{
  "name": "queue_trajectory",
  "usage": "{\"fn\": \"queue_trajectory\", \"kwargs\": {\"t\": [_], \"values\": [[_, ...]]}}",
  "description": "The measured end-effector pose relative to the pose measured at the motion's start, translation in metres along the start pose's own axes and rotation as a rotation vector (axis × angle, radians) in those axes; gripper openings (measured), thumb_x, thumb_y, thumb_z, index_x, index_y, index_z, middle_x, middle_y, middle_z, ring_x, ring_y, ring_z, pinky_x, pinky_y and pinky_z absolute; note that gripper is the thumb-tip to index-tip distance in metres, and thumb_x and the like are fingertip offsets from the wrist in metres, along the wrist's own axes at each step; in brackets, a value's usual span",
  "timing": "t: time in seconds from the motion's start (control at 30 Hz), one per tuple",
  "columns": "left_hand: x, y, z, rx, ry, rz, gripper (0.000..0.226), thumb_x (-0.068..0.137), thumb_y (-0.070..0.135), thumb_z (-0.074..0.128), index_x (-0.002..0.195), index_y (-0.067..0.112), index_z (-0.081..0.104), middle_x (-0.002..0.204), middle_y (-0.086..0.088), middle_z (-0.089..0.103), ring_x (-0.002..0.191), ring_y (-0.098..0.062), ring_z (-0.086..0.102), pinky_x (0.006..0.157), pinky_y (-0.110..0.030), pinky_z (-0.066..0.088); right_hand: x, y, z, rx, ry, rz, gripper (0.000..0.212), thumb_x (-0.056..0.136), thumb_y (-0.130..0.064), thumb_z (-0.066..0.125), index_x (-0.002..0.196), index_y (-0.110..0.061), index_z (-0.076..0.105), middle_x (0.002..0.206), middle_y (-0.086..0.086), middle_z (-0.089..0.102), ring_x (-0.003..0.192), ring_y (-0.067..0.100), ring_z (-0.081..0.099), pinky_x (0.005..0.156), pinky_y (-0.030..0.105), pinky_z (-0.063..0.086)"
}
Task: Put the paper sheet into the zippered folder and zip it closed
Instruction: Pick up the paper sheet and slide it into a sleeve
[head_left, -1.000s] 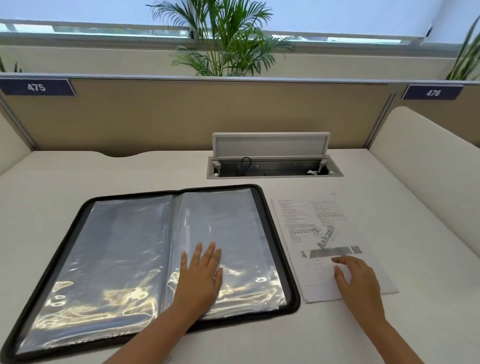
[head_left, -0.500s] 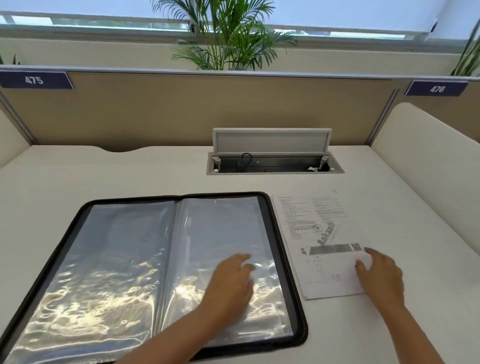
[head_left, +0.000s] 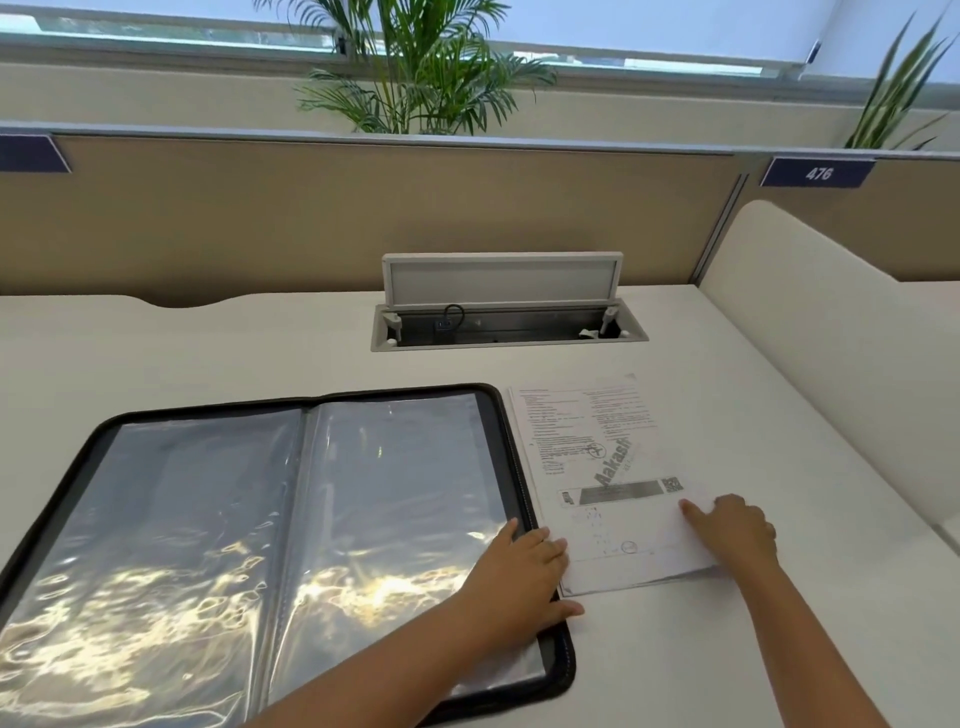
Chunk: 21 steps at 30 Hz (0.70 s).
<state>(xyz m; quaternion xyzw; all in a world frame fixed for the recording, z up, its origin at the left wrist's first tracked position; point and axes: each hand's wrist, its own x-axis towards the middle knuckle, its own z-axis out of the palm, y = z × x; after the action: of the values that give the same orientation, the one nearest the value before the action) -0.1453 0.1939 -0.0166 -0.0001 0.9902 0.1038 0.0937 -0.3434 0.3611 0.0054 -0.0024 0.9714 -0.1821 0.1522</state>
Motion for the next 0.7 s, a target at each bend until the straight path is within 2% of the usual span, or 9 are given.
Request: {"fn": "queue_trajectory", "kwargs": {"t": [0.07, 0.17, 0.23, 0.37, 0.43, 0.5, 0.6, 0.7], "values": [[0.001, 0.000, 0.001, -0.018, 0.007, -0.006, 0.067, 0.091, 0.054, 0.033, 0.142, 0.011, 0.026, 0.152, -0.006, 0.026, 0.142, -0.023, 0.016, 0.115, -0.046, 0.002, 0.007, 0.000, -0.004, 0.035, -0.046, -0.001, 0.056, 0.089, -0.041, 0.053, 0.116, 0.008, 0.051, 0.123, 0.026, 0.055, 0.114, 0.039, 0.051, 0.089, 0.040, 0.042], [0.001, 0.001, 0.003, -0.030, 0.022, -0.012, 0.066, 0.091, 0.054, 0.033, 0.141, 0.011, 0.027, 0.152, -0.005, 0.026, 0.141, -0.023, 0.016, 0.115, -0.046, 0.005, 0.014, -0.005, -0.005, 0.147, -0.109, -0.018, 0.053, 0.091, -0.040, 0.051, 0.103, 0.012, 0.057, 0.109, 0.027, 0.061, 0.098, 0.038, 0.057, 0.074, 0.033, 0.039], [0.001, 0.001, 0.004, -0.035, 0.030, -0.012, 0.066, 0.091, 0.054, 0.033, 0.141, 0.011, 0.027, 0.152, -0.005, 0.026, 0.141, -0.023, 0.016, 0.115, -0.045, 0.008, 0.017, -0.008, -0.004, 0.277, -0.151, 0.003, 0.053, 0.090, -0.041, 0.053, 0.101, 0.011, 0.058, 0.103, 0.026, 0.061, 0.088, 0.035, 0.056, 0.072, 0.033, 0.039], [0.001, -0.002, 0.006, -0.059, 0.058, -0.005, 0.064, 0.091, 0.053, 0.034, 0.140, 0.013, 0.029, 0.152, -0.003, 0.028, 0.141, -0.022, 0.018, 0.115, -0.043, 0.012, 0.019, -0.010, -0.011, 0.555, -0.223, 0.010, 0.029, 0.086, -0.026, 0.061, 0.093, 0.003, 0.062, 0.087, 0.017, 0.068, 0.078, 0.031, 0.062, 0.071, 0.034, 0.048], [0.002, -0.003, 0.006, -0.053, 0.075, 0.000, 0.063, 0.091, 0.053, 0.033, 0.139, 0.013, 0.032, 0.150, -0.004, 0.031, 0.140, -0.022, 0.020, 0.115, -0.043, 0.014, 0.016, -0.011, -0.019, 0.658, -0.323, 0.046, 0.015, 0.082, -0.016, 0.061, 0.090, -0.004, 0.063, 0.078, 0.012, 0.071, 0.074, 0.029, 0.065, 0.067, 0.032, 0.051], [0.002, -0.003, 0.006, -0.047, 0.085, 0.003, 0.062, 0.092, 0.053, 0.032, 0.138, 0.012, 0.034, 0.149, -0.004, 0.033, 0.140, -0.023, 0.022, 0.114, -0.042, 0.016, 0.014, -0.012, -0.024, 0.690, -0.399, 0.104, 0.013, 0.079, -0.010, 0.058, 0.091, -0.006, 0.061, 0.086, 0.014, 0.069, 0.078, 0.031, 0.064, 0.067, 0.034, 0.052], [0.003, -0.004, 0.005, -0.095, 0.096, -0.004, 0.060, 0.092, 0.052, 0.033, 0.136, 0.012, 0.039, 0.148, -0.004, 0.037, 0.139, -0.022, 0.024, 0.113, -0.040, 0.018, 0.015, -0.011, -0.032, 0.638, -0.422, 0.076, 0.021, 0.080, 0.001, 0.053, 0.100, -0.004, 0.057, 0.098, 0.021, 0.063, 0.083, 0.034, 0.060, 0.070, 0.037, 0.051], [0.002, -0.006, 0.002, -0.235, 0.112, -0.025, 0.051, 0.092, 0.050, 0.036, 0.126, 0.015, 0.050, 0.139, -0.003, 0.048, 0.131, -0.020, 0.036, 0.109, -0.037, 0.028, 0.013, -0.005, -0.036, 0.552, -0.395, -0.023, 0.026, 0.079, 0.007, 0.052, 0.103, -0.001, 0.061, 0.093, 0.020, 0.064, 0.076, 0.032, 0.059, 0.066, 0.035, 0.049]]}}
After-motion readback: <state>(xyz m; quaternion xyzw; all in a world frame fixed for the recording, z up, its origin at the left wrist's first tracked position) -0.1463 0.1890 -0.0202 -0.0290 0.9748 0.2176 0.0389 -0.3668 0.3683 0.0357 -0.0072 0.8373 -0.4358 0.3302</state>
